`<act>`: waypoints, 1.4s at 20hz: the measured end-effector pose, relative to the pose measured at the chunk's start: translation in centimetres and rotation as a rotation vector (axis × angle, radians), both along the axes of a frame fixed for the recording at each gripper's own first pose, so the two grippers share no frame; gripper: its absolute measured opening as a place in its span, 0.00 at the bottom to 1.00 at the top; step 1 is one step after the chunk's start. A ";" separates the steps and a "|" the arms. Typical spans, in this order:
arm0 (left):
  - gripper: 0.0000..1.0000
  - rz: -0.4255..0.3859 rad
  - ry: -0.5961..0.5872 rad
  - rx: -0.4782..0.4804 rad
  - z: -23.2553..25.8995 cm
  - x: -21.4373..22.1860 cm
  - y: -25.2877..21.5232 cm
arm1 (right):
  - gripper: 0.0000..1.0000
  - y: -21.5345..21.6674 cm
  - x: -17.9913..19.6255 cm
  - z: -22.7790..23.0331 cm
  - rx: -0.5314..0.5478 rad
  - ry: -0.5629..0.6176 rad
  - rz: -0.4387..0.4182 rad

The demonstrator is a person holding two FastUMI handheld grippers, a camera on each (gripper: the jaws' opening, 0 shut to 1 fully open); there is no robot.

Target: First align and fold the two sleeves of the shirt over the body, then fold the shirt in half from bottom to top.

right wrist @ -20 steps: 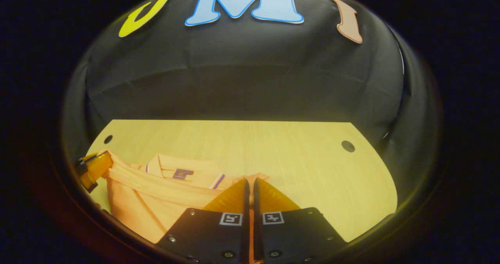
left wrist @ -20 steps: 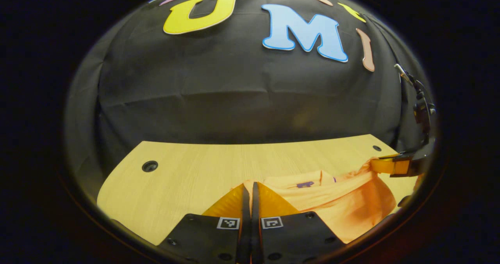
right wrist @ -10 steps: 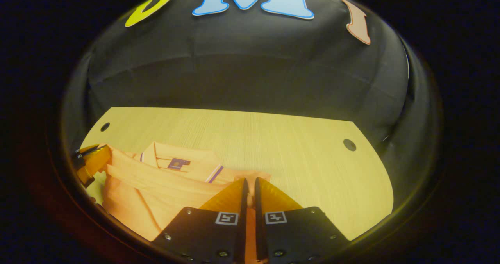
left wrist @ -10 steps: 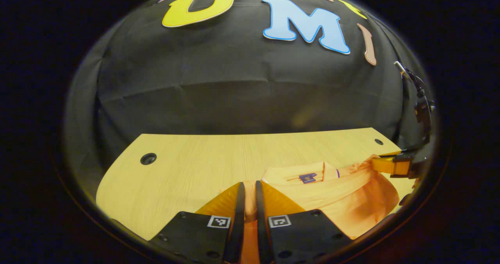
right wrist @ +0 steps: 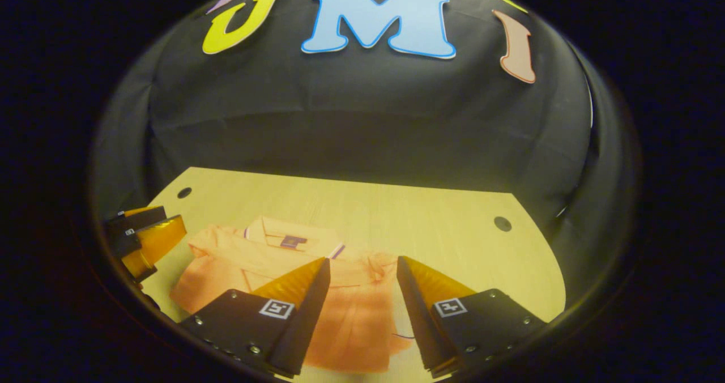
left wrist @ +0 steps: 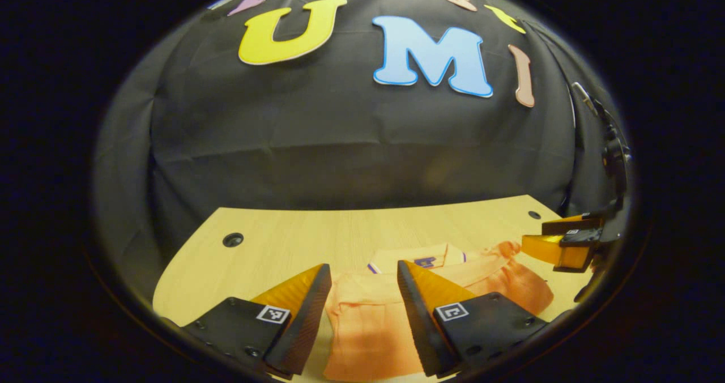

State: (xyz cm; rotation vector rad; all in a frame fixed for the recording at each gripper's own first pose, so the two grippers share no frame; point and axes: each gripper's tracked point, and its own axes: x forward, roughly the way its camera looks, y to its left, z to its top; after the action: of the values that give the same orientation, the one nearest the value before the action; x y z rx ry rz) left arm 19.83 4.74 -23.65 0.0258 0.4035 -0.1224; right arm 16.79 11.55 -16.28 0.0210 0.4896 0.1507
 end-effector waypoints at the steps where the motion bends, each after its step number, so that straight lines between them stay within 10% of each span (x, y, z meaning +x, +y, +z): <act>1: 0.80 -0.003 -0.016 -0.001 1.0 -0.8 -0.3 | 0.75 -0.4 -0.7 1.0 0.004 -0.018 0.000; 3: 0.85 -0.009 -0.051 -0.015 2.9 -2.4 -1.1 | 0.92 -0.9 -2.2 2.7 0.019 -0.050 0.001; 28: 0.94 0.073 -0.303 -0.035 15.9 -20.8 -3.6 | 0.93 -5.0 -20.8 16.4 -0.049 -0.391 0.031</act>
State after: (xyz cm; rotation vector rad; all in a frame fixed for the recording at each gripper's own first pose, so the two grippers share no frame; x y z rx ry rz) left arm -0.92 1.13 -7.75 -0.0050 0.0993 -0.0523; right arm -4.06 6.55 0.12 -0.0631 0.1033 0.1681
